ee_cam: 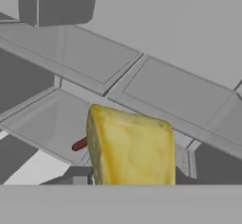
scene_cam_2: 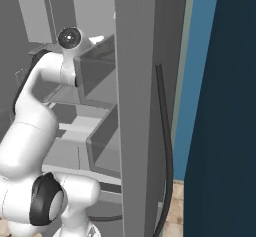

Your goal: Retrieve the sausage and cheese from the fridge and place them on the cutting board on the counter.

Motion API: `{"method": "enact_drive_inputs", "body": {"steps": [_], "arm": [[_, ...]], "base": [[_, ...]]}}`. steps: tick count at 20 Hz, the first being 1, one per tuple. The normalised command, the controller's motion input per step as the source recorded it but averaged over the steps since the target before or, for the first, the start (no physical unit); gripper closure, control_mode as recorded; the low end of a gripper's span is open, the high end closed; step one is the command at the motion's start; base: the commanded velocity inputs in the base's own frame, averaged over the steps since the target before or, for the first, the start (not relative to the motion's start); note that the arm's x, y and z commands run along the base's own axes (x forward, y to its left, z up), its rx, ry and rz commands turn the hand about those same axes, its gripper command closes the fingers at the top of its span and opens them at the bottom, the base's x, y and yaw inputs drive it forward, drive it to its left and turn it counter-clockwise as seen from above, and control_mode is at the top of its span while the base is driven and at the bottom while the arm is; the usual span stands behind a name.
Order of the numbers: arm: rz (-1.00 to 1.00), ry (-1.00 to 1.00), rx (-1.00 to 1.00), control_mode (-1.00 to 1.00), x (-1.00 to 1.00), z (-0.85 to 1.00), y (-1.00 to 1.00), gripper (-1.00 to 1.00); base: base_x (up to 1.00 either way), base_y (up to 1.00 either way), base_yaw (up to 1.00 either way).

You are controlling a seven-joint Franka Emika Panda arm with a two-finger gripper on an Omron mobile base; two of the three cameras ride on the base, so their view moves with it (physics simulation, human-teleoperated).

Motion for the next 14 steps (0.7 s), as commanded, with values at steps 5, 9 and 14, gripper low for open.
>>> {"method": "enact_drive_inputs", "body": {"steps": [5, 9, 14], "arm": [[0.00, 0.12, 0.00, -1.00, -1.00, 0.61, 0.00, 1.00], [0.00, 0.01, 0.00, -1.00, -1.00, 0.17, 0.00, 1.00], [0.00, -0.01, 0.00, -1.00, -1.00, -0.02, 0.00, 1.00]], "base": [[0.00, 0.00, 0.00], [0.00, 0.00, 0.00], [0.00, 0.00, 0.00]]}}
